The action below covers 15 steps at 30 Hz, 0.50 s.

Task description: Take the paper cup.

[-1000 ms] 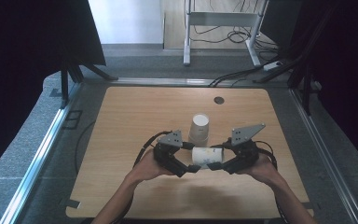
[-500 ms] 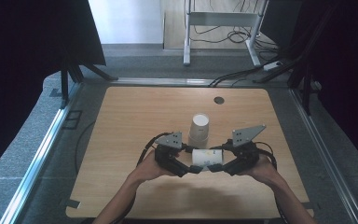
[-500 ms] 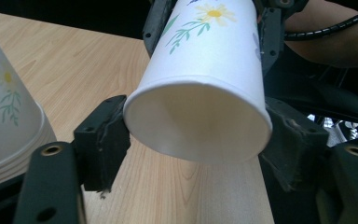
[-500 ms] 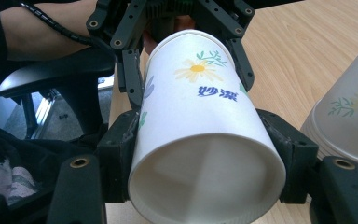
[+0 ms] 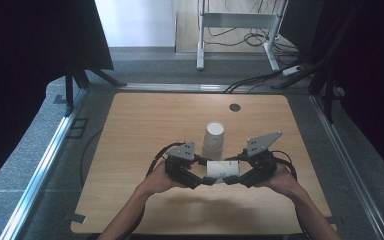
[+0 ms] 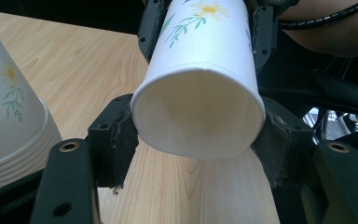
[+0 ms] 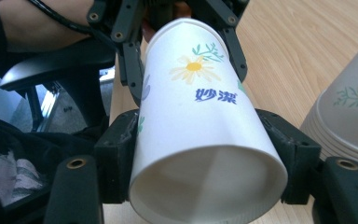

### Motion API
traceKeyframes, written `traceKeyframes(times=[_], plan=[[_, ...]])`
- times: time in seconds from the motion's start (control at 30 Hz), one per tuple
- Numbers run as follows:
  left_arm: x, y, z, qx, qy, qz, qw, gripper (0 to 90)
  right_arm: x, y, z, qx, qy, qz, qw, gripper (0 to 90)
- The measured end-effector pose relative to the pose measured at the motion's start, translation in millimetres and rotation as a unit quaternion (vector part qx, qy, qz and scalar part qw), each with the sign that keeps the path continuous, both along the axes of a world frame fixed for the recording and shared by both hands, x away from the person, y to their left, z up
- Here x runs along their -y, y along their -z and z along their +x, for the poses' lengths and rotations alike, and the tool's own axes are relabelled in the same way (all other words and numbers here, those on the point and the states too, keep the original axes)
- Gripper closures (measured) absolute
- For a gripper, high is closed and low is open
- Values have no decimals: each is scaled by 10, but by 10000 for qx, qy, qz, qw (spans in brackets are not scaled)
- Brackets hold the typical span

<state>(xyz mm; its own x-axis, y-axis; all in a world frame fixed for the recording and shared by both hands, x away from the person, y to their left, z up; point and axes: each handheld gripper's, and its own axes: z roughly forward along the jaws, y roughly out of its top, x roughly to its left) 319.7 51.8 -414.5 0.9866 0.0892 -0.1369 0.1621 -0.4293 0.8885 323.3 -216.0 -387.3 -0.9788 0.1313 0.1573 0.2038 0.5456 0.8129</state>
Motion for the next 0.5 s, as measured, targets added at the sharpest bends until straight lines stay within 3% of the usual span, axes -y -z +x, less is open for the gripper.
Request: traceKeyframes(times=[0.23, 0.37, 0.5], plan=[[-26, -44, 18, 25, -52, 136, 9999, 366, 2, -25, 3, 127, 175, -157, 9996, 242], [-39, -94, 35, 6, -86, 408, 9991, 361, 30, -64, 12, 232, 314, -272, 9989, 191], [-28, -160, 56, 36, -90, 837, 9964, 355, 40, -91, 16, 260, 357, -424, 9981, 140]])
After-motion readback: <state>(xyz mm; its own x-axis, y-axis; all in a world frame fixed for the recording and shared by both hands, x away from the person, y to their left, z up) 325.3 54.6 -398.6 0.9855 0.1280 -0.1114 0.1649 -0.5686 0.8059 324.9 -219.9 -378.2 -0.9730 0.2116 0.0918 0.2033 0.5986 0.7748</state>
